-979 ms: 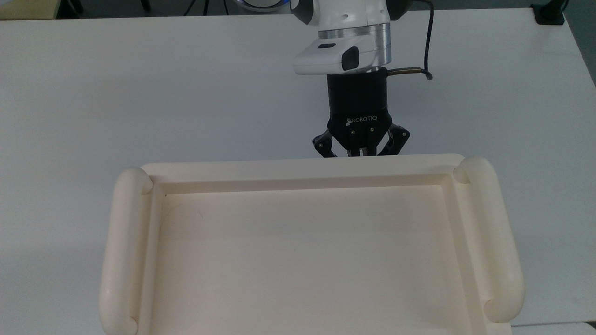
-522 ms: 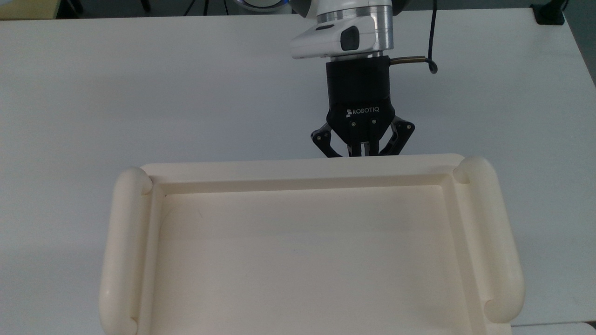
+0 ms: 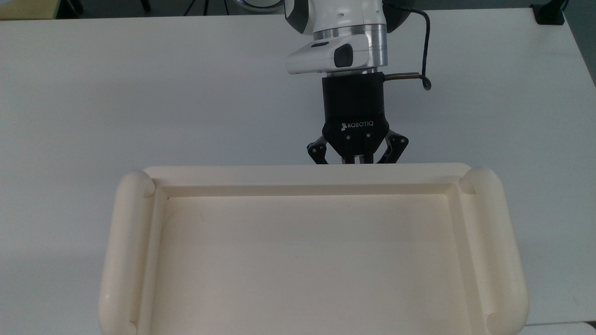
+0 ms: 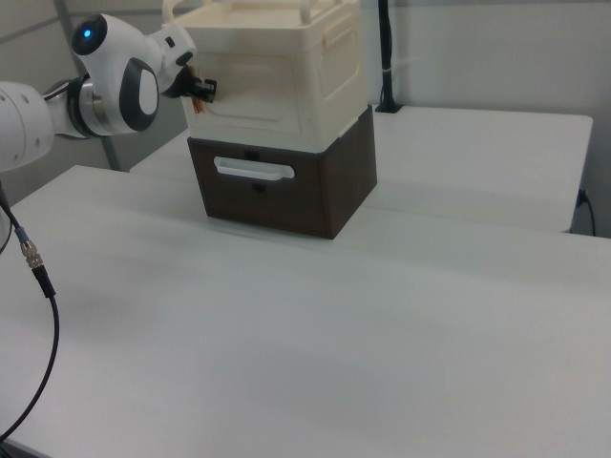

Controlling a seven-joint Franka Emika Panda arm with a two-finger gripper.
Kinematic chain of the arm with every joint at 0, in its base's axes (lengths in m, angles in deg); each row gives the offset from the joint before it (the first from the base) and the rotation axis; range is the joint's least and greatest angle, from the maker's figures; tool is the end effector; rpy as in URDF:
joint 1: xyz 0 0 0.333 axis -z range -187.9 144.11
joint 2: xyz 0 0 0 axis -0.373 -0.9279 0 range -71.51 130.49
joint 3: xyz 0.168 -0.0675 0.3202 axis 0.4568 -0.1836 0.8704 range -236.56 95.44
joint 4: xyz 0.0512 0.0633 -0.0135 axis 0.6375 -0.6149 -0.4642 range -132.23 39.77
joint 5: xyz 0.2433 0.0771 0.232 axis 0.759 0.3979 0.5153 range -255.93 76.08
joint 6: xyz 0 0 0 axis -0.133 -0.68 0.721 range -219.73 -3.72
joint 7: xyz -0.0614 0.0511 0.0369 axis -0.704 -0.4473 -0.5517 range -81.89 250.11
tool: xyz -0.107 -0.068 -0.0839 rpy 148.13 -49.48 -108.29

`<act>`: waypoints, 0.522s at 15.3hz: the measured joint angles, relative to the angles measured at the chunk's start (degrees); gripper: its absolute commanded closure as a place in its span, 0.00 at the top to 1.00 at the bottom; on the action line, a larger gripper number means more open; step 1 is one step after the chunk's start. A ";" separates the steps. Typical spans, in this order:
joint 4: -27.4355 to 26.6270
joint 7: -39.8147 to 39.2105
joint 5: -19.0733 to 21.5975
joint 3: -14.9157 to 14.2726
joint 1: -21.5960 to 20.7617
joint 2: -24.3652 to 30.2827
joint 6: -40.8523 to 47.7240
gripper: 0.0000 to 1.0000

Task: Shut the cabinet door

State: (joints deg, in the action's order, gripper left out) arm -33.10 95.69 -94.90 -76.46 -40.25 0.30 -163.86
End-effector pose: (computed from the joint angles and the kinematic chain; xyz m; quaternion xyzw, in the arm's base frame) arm 0.7461 0.1904 0.5807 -0.8915 -0.0532 -0.4478 0.0427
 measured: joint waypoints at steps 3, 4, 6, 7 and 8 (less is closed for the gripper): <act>-1.45 0.19 0.00 -0.38 0.07 0.82 1.45 0.10; -1.96 0.19 0.00 -0.72 0.24 1.28 3.95 0.10; -2.16 0.19 0.00 -1.10 0.78 2.47 10.64 0.10; -2.17 0.01 0.00 -1.15 1.13 3.41 14.63 0.11; -2.16 -0.33 0.00 -1.18 1.43 4.63 19.40 0.14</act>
State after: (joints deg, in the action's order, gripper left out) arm -35.26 95.37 -94.90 -77.65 -38.81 4.93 -144.46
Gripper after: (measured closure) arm 0.894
